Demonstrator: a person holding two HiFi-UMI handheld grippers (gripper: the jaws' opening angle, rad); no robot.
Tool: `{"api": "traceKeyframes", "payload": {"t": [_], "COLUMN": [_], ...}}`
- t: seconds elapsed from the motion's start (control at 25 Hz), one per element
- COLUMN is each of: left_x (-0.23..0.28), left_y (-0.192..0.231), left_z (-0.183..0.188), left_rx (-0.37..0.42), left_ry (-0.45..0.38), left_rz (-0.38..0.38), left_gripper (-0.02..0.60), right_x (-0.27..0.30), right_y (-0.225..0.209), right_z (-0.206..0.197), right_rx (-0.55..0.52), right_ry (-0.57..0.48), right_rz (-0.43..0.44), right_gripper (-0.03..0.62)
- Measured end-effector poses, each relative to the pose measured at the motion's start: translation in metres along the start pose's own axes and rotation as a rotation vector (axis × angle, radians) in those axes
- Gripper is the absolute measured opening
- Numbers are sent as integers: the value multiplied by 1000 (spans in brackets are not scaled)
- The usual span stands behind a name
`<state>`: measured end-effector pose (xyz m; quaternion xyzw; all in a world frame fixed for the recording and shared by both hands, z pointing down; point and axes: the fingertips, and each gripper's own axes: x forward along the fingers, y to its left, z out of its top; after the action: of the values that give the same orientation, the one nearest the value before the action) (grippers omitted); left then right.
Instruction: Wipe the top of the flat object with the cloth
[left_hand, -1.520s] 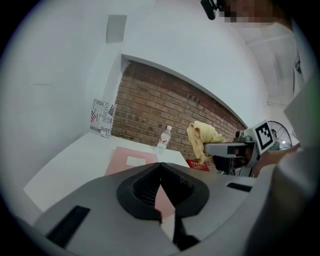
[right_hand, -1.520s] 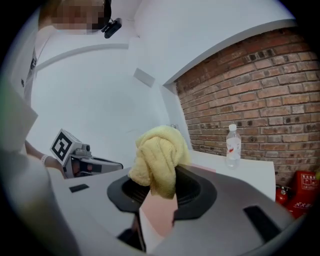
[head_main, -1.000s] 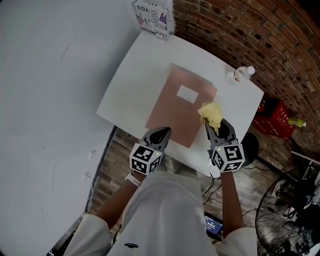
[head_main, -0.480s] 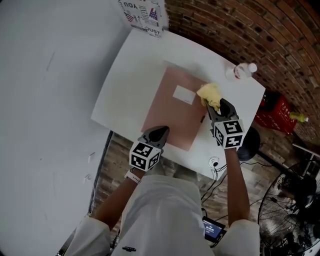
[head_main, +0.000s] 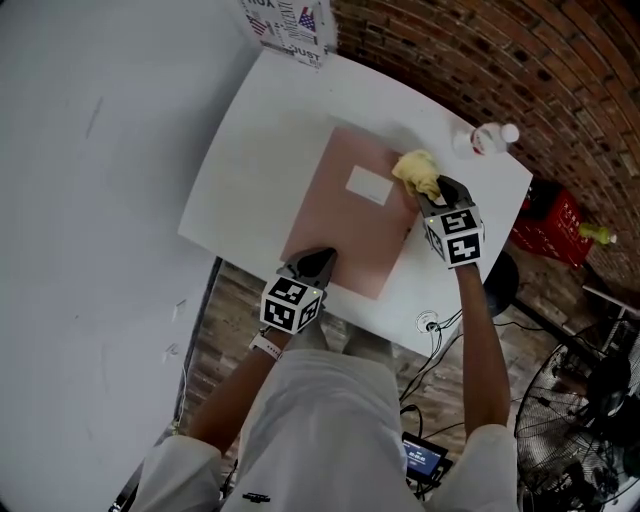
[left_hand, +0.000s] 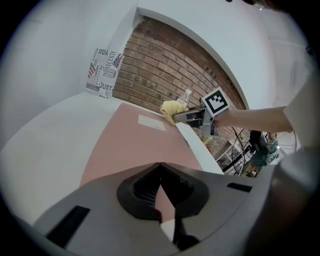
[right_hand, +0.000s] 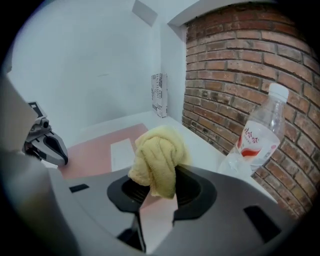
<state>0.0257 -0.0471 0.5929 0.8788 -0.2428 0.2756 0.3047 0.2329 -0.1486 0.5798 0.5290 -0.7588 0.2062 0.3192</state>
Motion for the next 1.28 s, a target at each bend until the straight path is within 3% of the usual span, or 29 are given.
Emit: {"api": "traceKeyframes", "payload": {"t": [0.4, 0.64, 1.0, 1.28], "left_x": [5, 9, 8, 10], "left_y": [6, 6, 8, 7], "left_z": [-14, -14, -14, -13], "left_rx": [-3, -35, -33, -34], "left_ry": [137, 162, 164, 162], "left_rz": [36, 0, -1, -3], "left_gripper": [17, 17, 17, 17], "right_x": [13, 14, -7, -24], "right_y": [-9, -3, 63, 104], "right_z": [-7, -19, -41, -56], "right_rx": [-49, -9, -78, -122], "right_ry": [53, 54, 108, 120], "right_rz": [-11, 3, 129, 165], "right_gripper": [127, 121, 115, 113]}}
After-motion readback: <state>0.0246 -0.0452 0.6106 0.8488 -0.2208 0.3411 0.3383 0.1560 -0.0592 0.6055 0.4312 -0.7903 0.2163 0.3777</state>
